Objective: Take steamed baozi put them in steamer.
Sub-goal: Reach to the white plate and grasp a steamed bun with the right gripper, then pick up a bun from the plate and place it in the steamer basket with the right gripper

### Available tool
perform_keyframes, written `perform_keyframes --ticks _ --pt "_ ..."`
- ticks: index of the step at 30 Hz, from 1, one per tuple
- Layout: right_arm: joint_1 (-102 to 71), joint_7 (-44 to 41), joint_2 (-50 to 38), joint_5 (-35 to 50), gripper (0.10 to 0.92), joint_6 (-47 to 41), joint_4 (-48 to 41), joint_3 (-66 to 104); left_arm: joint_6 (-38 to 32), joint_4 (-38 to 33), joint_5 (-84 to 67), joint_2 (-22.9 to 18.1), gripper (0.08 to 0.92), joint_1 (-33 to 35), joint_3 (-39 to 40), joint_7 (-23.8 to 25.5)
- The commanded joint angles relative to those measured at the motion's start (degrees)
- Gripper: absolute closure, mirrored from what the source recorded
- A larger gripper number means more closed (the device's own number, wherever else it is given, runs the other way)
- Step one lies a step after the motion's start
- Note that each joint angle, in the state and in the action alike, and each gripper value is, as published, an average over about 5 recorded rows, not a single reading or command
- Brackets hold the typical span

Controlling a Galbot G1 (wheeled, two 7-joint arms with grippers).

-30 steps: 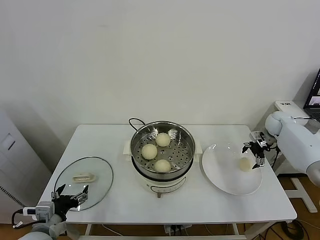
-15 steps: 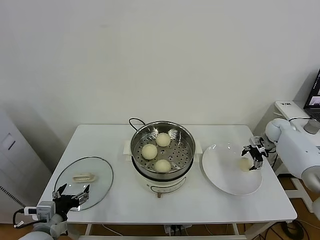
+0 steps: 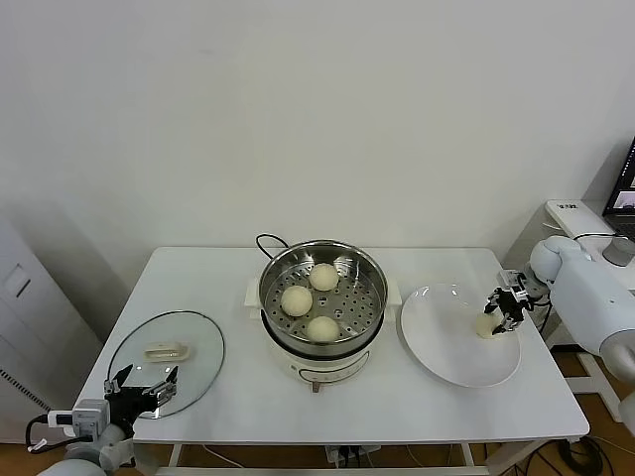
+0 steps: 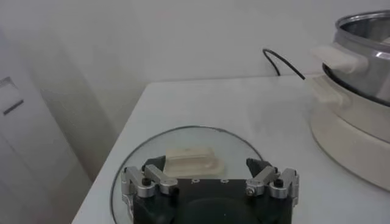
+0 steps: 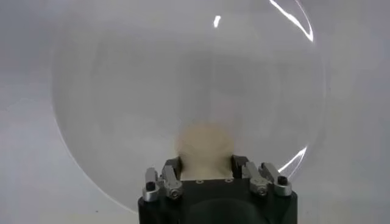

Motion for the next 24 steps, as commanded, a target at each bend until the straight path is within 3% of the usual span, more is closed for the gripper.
perform_keyframes --ticks 1,12,24 --pt "3.10 -2.29 -3.23 11.03 0.541 -5.07 7.40 -8.05 0.31 -0.12 0.14 0.02 0.177 0.19 -0.18 -0.19" --pt "30.74 -2.27 -10.10 44.41 0.542 -21.70 29.72 -41.54 0.57 -0.52 0.54 -0.74 0.177 0.72 -0.82 -0.93" --pt "51.44 1.27 -3.88 61.72 0.541 -35.46 40.27 -59.44 0.63 -0.81 0.70 -0.73 0.177 0.46 -0.20 -0.99"
